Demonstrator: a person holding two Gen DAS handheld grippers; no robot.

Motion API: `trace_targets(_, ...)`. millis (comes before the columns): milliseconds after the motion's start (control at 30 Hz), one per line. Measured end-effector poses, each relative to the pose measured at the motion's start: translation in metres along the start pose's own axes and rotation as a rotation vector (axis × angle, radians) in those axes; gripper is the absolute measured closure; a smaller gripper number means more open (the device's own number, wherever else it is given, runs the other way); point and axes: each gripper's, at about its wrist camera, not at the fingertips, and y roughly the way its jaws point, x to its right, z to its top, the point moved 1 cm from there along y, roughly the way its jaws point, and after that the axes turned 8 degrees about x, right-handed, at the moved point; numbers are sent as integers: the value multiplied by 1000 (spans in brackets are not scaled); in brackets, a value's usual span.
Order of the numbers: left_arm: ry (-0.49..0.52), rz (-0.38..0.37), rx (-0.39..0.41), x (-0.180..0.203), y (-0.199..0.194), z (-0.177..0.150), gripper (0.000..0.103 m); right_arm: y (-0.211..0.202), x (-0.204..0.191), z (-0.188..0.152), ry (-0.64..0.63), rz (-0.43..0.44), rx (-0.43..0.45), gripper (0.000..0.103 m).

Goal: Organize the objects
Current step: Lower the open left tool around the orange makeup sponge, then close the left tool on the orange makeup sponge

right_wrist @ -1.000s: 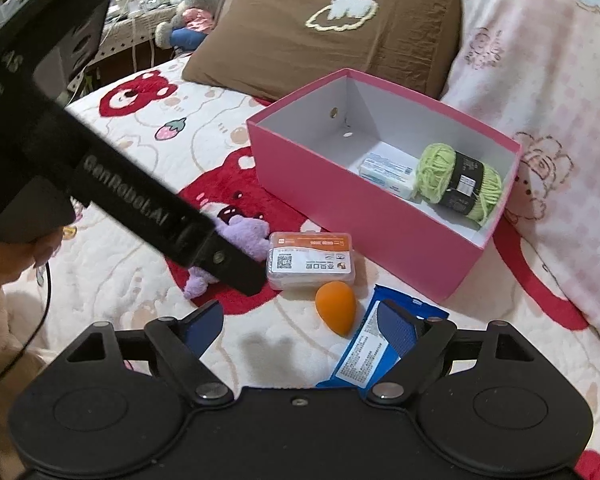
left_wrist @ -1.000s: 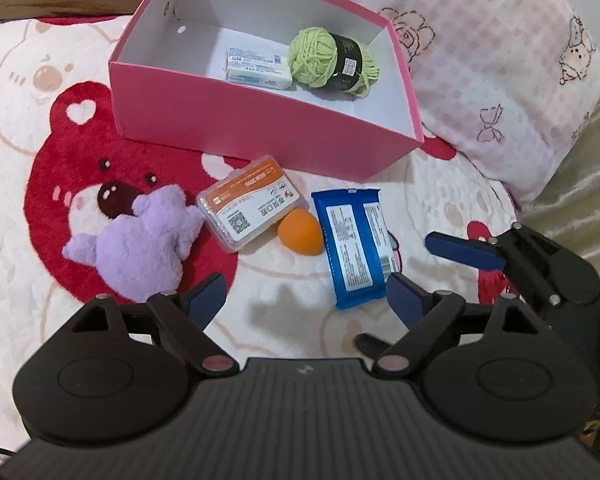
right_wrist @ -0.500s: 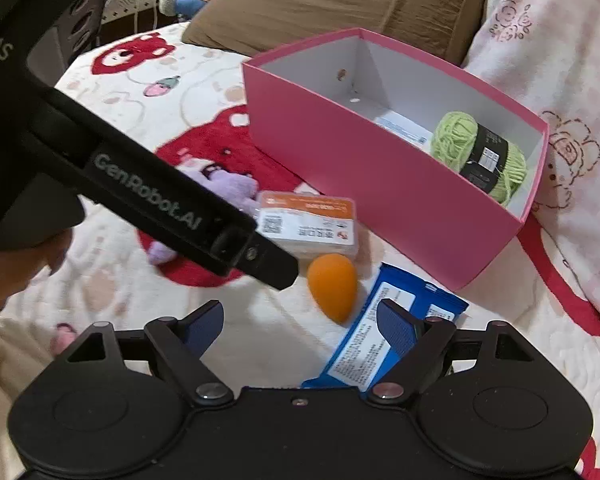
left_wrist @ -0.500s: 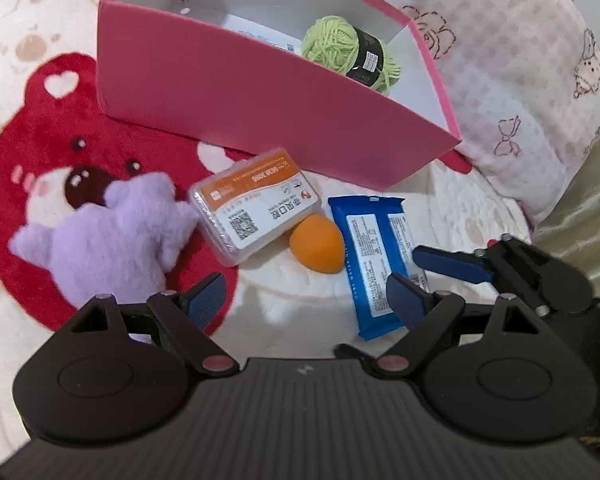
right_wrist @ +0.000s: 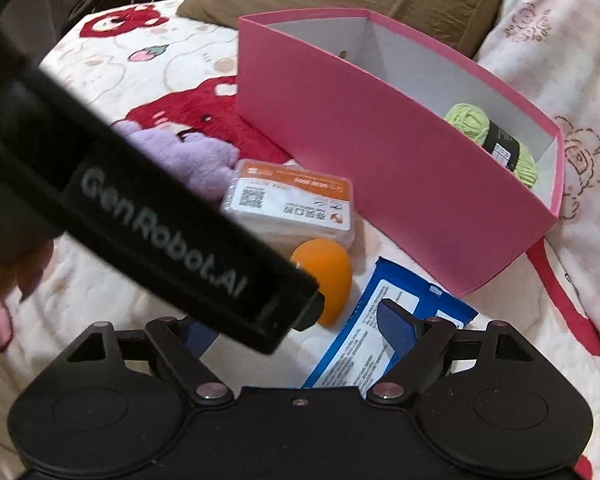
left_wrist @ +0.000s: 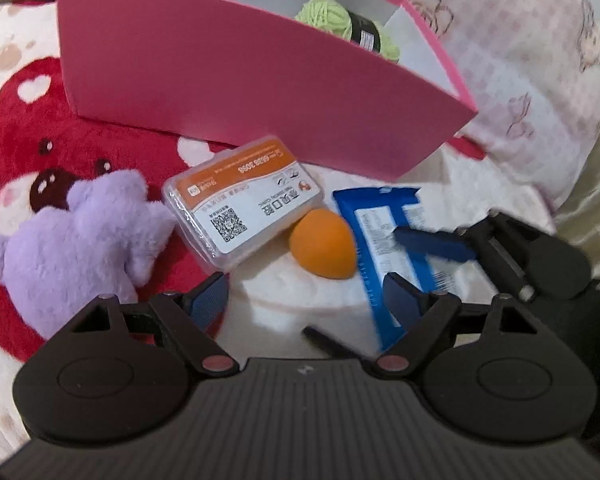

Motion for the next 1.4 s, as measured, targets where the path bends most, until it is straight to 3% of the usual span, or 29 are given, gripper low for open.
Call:
trace_targets(167,4,-20,31,2,8,-4,28,13,5,-4,35,-27,9,16)
trace_targets(267,14,-40,43,3,11,-2,42,16,4,-7,42,-50,44,16)
trace_targets(367,15,-49,43,2,11,0,49,18,3,-5,86,-74,70,17)
trace_targets(533,-20,-75,25,-6,15,3,56,19,-5,1,117,-69,99,23)
trace_targets(600,-40,-77,26,-10,15,4,66,21,-7,2,107,-73,95,29)
trace_targets(800,-94,-145,-1,-16,15,11,66,21,-17,11,58,-82,52,42)
trace_targets(1033,-141,-141,-19,-27,22,9,67,30,-14,11,79,-114,36,50)
trace_targets(1267,-93,-161,-1,-23,23,8,71,35,-15,13,94,-119,44,51)
trace_targets(1333,-112,-187,4,-23,20,9,71,32,-20,18,78,-167,37,62)
trace_targets(1400,-103,-191,12,-20,16,10,71,26,-28,23,68,-194,48,62)
